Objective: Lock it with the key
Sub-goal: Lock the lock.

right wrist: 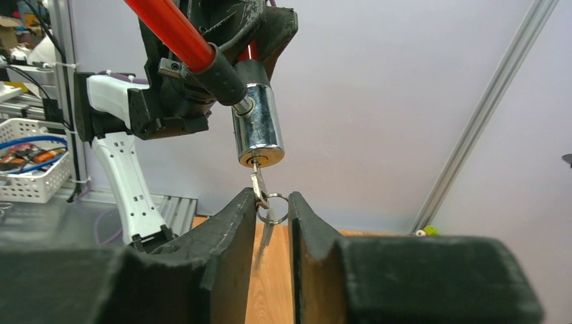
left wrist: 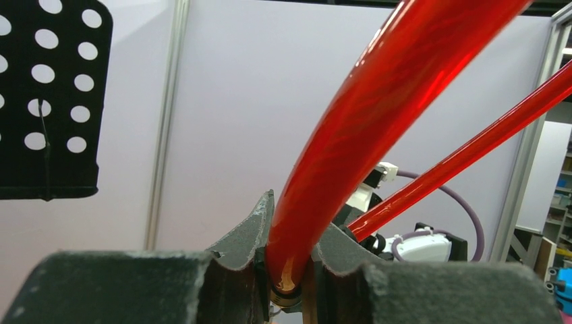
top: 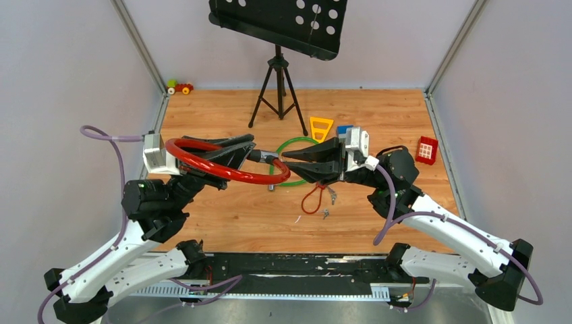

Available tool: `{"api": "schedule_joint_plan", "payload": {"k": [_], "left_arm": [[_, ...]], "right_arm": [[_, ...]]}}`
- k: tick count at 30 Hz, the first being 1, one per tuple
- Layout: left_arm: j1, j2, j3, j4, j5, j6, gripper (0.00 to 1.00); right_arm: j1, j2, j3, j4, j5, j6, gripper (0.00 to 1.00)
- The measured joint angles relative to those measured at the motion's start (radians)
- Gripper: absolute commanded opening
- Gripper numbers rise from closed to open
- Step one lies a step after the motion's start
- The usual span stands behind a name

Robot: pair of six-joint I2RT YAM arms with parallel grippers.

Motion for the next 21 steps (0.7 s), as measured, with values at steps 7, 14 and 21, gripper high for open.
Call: {"api": "schedule_joint_plan", "payload": {"k": [7, 14, 21], "left_arm": [[0.0, 0.0, 0.0, 0.011, 0.028, 0.0, 0.0], [0.002, -0.003, 0.0, 0.017, 0.069, 0.015, 0.0], [0.002, -0.026, -0.001, 0.018, 0.135, 0.058, 0.0]], "right_arm": [[0.001, 0.003, 0.0, 0.024, -0.005, 0.046, 0.05], [0.002, 0.013, 0.0, 0.027, -0.035, 0.165, 0.0], [0.0, 0.056, 0.06, -0.013, -0.134, 0.407, 0.0]]}}
